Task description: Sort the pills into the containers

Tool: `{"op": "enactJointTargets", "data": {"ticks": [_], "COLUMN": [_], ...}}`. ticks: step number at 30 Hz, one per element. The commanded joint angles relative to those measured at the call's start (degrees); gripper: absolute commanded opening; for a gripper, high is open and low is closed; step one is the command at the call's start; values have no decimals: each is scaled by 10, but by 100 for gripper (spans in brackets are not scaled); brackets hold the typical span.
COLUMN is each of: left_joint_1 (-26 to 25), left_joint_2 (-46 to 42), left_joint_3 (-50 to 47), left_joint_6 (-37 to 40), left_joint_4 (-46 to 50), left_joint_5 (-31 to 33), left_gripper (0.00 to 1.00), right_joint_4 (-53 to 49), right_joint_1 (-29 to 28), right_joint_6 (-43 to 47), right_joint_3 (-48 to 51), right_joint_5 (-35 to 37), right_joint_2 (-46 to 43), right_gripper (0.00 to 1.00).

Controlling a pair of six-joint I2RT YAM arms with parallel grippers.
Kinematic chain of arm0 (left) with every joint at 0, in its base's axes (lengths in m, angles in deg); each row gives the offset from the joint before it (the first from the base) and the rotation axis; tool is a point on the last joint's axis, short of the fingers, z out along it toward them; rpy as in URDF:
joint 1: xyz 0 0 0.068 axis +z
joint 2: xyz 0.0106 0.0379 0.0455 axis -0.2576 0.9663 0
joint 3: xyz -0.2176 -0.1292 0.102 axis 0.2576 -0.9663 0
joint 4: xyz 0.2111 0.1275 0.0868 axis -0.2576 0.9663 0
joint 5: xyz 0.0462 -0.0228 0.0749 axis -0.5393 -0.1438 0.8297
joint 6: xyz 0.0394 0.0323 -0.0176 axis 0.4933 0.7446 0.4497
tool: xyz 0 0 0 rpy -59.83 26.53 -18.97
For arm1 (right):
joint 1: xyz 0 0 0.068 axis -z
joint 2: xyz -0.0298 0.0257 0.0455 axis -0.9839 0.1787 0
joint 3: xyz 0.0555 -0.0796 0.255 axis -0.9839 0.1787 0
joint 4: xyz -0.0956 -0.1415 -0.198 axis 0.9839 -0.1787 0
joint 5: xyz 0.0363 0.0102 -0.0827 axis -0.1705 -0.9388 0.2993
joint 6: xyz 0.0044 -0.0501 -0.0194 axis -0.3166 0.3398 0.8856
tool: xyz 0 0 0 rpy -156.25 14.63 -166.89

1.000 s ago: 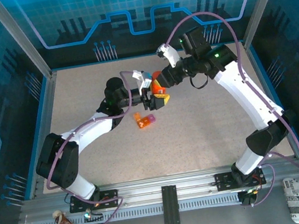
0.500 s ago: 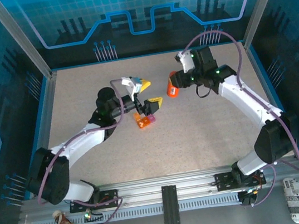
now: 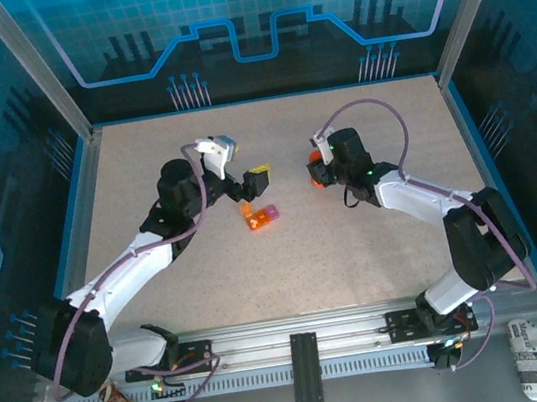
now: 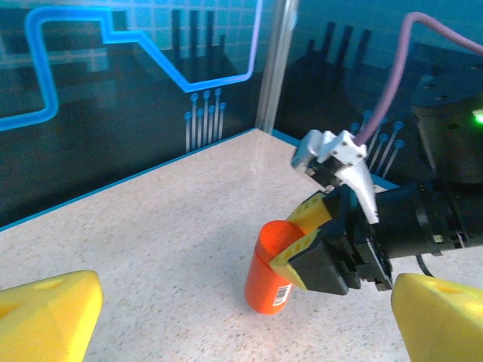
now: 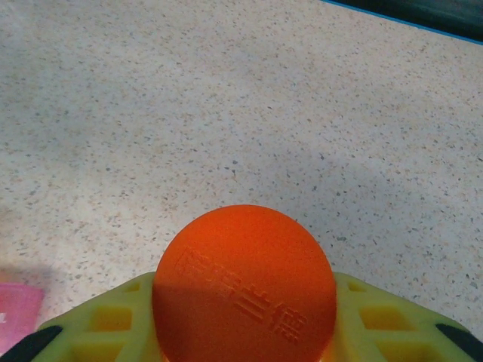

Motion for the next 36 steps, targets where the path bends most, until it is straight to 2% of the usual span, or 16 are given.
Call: {"op": "enactJointTargets", "data": {"ticks": [1,10,16,20,24,28,32,36], "left_joint_1": [8,9,10,12,16,28,44,61], "left_joint_2": [-11,-11,-6,3,21,47,72,94], "left_joint_3": [-2,-3,-6,0,16,31,42,59], "left_joint_6": [-12,-26,-36,-41,-46,-48,-58,-71], "left_joint_4": [44,65,71,75,87,104,117,146], "left_joint_5": [57,48,50,44,57,70,72,78], "left_gripper": [99,99,99,99,99,99,99,93], "right_joint_4": [61,49,26,4,-39,-105,-179,-211], "right_joint_1": [-7,-5,18,46,68,60,25,-30], "right_joint_6": [-5,-22,-48,-69,-89,-91,-83,-94], "right_joint_3": [17,18,3,-9,-35,-83,-136,-167], "right_joint_5": [32,25,-10,-45,-78,-132,-177,-217], "right_joint_2": [12,40,40,8,-50,-92,-94,-54], "right_gripper": [27,41,65,72,72,72,72,71]}}
